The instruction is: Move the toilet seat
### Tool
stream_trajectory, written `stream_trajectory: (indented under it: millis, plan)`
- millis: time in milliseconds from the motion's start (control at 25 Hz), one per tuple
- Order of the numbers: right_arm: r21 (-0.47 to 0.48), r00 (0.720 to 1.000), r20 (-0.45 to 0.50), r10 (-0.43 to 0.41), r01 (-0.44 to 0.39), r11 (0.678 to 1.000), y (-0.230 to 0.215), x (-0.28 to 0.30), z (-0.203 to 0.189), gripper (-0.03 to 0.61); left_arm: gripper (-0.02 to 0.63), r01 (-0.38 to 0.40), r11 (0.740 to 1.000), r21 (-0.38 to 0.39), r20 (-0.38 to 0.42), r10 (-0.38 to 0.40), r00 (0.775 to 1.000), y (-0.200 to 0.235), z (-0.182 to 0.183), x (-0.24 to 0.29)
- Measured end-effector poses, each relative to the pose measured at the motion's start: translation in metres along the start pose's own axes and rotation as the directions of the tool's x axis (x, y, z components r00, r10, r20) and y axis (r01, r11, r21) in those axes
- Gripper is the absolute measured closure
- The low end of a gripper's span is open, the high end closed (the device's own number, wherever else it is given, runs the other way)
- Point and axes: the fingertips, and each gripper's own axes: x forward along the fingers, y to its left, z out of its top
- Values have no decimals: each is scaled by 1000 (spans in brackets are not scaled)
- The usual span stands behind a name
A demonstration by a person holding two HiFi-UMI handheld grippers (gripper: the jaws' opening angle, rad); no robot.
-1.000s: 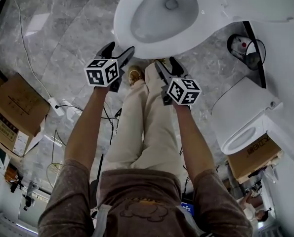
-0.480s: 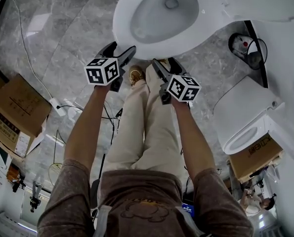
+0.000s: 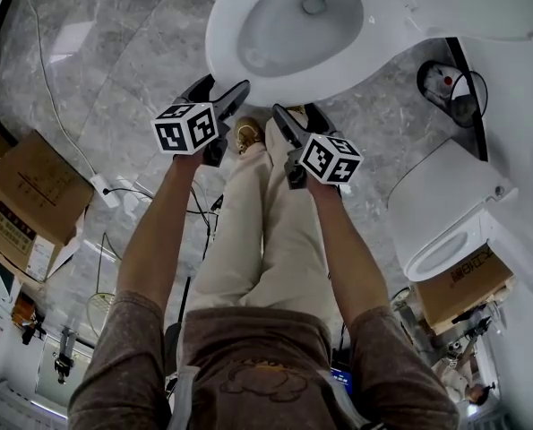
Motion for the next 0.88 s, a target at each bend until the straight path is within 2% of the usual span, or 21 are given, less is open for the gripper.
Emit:
stream_trajectory:
  millis: [280, 440, 560, 880]
  plan:
    - [58, 999, 36, -22, 20, 998, -3, 3, 2, 189, 249, -3, 999, -42, -7, 3, 1000, -3, 3, -4]
    - [69, 999, 44, -6, 3, 998, 3, -2, 7, 190, 288, -3, 998, -61, 19, 4, 1000, -7, 9, -13]
    - [70, 998, 59, 9, -13, 997, 9, -11, 11, 201, 322, 6, 998, -55, 35, -4, 999, -13, 15, -24]
    - [97, 999, 42, 0, -4, 995, 23, -24, 20, 206, 321, 2, 999, -35, 49, -1, 999, -32, 29, -44]
